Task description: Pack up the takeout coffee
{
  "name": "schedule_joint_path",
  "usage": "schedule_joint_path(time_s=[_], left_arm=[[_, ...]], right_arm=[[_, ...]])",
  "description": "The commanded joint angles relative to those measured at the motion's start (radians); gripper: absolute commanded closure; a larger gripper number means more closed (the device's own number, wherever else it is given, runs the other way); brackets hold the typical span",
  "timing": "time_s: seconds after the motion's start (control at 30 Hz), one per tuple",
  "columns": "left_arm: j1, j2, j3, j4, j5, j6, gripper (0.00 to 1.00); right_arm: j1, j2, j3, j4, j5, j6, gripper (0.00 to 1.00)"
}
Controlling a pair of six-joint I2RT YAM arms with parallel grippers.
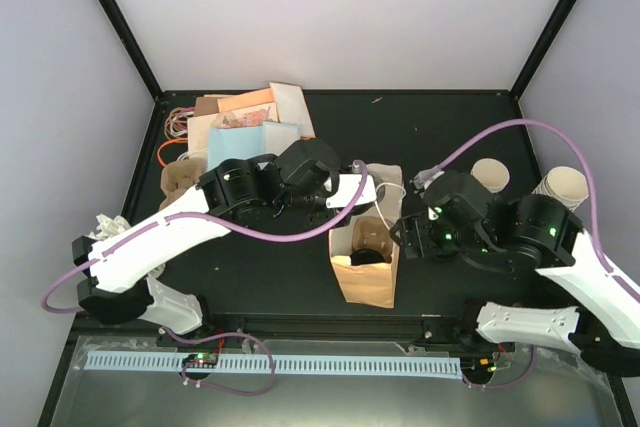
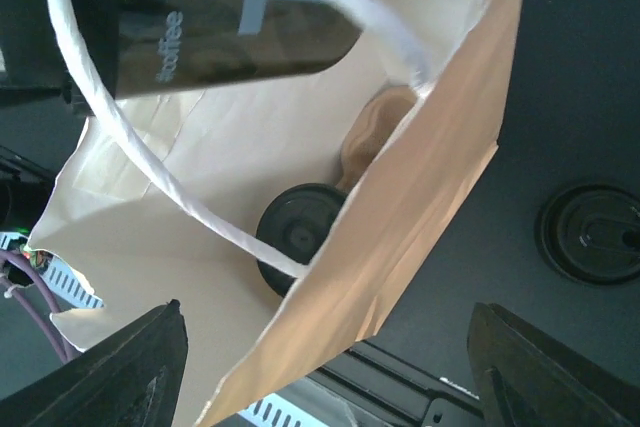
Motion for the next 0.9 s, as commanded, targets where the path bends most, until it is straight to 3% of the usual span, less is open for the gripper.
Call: schedule_joint_path(time_s=[0.0, 0.2, 0.43, 0.5, 0.67, 0.77, 0.87], left_arm=[[0.009, 0.008, 0.048, 0.022, -0.011, 0.013, 0.36], [0.009, 0.003, 0.043, 0.015, -0.006, 0.009, 0.37], [0.012, -0.003, 0.038, 0.012, -0.012, 0.010, 0.37], [0.012, -0.004, 0.037, 0.010, -0.015, 0.010, 0.36], [0.014, -0.011, 0.036, 0.005, -0.020, 0.012, 0.36], [0.015, -0.017, 0.047, -0.001, -0.021, 0.013, 0.36], [0.014, -0.020, 0.070, -0.014, -0.020, 0.013, 0.37]], right_arm=[[0.101, 0.047, -0.010, -0.004, 0.086, 0.088, 0.20], [0.196, 0.129, 0.023, -0.068, 0.268, 0.200, 0.22], [0.197, 0.150, -0.059, -0.057, 0.292, 0.214, 0.29], [0.196, 0.151, -0.067, -0.066, 0.323, 0.214, 0.37], [0.187, 0.173, -0.082, -0.065, 0.370, 0.173, 0.67], [0.185, 0.175, -0.077, -0.022, 0.370, 0.073, 0.96], [0.180, 0.147, -0.094, 0.054, 0.370, -0.055, 0.99]])
